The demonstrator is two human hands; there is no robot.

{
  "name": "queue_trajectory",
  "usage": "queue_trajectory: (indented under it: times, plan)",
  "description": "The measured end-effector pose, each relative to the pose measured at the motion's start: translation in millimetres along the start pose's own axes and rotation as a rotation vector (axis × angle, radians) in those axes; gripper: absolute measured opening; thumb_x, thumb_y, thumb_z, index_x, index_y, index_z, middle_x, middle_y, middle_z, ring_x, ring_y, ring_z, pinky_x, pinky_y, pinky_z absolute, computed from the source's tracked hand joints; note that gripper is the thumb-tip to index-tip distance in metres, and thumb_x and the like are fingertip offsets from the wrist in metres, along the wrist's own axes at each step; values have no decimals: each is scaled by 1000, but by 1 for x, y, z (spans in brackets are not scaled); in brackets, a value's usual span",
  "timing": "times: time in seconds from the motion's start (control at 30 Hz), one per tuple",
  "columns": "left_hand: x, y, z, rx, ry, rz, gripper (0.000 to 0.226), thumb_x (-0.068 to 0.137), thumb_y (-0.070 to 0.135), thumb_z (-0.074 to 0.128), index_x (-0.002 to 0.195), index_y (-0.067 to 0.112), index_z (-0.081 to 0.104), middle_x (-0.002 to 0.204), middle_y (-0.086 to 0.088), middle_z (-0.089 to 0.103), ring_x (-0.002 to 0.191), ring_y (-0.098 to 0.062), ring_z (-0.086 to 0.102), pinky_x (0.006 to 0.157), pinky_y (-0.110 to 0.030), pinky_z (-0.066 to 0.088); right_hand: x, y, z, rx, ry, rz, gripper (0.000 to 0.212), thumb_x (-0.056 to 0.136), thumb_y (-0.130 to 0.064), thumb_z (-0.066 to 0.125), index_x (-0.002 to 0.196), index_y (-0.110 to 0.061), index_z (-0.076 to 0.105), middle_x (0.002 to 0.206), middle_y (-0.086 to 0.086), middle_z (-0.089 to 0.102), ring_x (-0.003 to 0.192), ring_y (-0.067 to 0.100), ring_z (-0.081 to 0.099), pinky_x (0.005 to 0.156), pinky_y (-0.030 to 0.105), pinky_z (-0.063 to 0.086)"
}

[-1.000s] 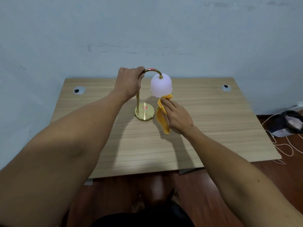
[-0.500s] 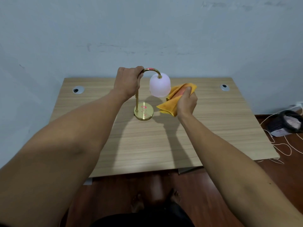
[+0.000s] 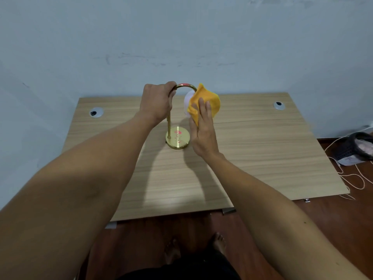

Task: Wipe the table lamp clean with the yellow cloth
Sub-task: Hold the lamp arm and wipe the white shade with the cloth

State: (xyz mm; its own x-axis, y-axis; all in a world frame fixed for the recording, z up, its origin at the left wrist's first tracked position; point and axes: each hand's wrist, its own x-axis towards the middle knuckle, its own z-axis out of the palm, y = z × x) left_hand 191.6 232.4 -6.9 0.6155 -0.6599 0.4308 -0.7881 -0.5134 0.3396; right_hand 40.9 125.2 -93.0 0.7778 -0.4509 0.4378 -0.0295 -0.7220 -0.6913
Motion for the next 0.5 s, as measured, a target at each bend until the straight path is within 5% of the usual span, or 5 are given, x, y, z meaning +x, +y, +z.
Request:
queue_trajectory:
  times: [0.1,0.27,0.5]
  plan:
    - [-1,0,-2,-17,-11,4,21,102,21,48,109,10,65,83,-11,73,74,-39,62,79,-45,49,-4,15,-3,-368,-117,-242,54,105,-26,41,153,-2,39,165,17,29,155,42,15,124,60,18]
    - [-1,0,-3,0,-20,21,22,103,21,48,112,10,65,87,-11,76,78,-40,65,81,-46,49,15,15,-6,-824,-269,-523,54,105,-28,41,148,5,44,160,19,39,154,36,25,128,53,18]
    - [0,-1,-6,14,-38,21,24,103,23,47,114,12,64,88,-10,76,78,-39,65,81,-45,49,31,-12,15,-1232,-451,-574,54,106,-24,26,143,10,46,156,26,41,156,38,16,129,50,7]
